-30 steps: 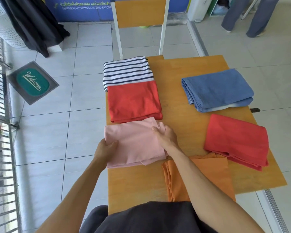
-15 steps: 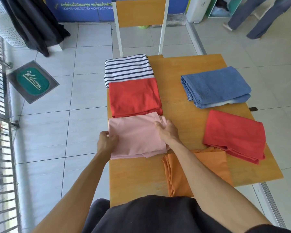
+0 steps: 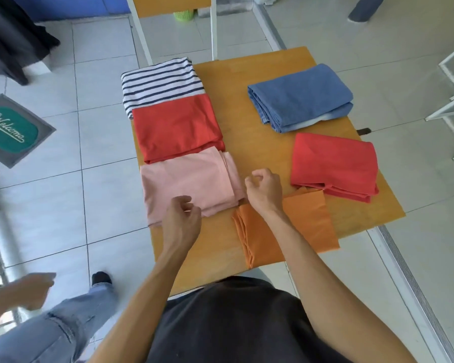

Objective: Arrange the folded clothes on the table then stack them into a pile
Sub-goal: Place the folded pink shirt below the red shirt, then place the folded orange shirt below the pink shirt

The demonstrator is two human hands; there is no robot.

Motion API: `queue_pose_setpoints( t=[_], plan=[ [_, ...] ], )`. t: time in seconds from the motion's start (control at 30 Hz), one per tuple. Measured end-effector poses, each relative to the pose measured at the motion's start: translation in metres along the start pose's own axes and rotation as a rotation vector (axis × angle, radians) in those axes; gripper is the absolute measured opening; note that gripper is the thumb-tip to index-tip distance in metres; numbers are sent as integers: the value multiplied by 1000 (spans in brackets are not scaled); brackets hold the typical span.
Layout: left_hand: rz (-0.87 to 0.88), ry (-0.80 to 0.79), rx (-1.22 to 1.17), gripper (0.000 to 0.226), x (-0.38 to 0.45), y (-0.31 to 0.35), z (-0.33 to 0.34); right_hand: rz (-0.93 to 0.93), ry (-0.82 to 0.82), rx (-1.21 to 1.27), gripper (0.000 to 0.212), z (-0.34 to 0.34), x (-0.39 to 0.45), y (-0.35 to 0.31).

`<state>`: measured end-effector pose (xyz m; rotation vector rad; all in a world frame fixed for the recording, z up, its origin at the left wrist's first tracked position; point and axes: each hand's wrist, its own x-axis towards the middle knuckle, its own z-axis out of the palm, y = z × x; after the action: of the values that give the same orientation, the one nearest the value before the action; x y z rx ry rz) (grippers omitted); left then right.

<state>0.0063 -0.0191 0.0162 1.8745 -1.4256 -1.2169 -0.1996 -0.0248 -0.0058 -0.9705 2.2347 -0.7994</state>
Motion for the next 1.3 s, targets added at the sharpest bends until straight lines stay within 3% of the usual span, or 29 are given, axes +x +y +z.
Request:
queue_pose_setpoints(
  t=[0.1,0.17,0.27,0.33,0.47,0.6,0.87,1.0,1.1,1.3],
  plan=[
    [-77,-258,102,22,-13,1,29,1,28,-11,26,-17,-12,14],
    [-150,-369,114,33,-19,-1,47,10,60,-28,25,-31,-17,26],
    [-244,-424,150,57,-23,-1,68,39,164,-78,23,-56,-22,45],
    [-269,-438,126,60,-23,1,81,83,247,-141,24,-72,-23,61],
    [-368,-479,72,57,-29,13,106,296,216,-295,57,-100,-21,98],
    [-370,-378,206,60,-36,18,128,324,95,-333,71,-110,-17,131],
    [-316,-241,35,45,-63,12,128,251,-151,-110,31,-111,-9,143],
    [-303,-173,-80,38,-72,-6,96,152,-232,-14,38,-107,-18,123],
    [-266,-62,-97,17,-78,-24,61,57,-300,-2,36,-91,-34,101],
    [-224,163,-101,34,-84,-52,-8,-122,-428,29,31,-47,-63,65]
  ],
)
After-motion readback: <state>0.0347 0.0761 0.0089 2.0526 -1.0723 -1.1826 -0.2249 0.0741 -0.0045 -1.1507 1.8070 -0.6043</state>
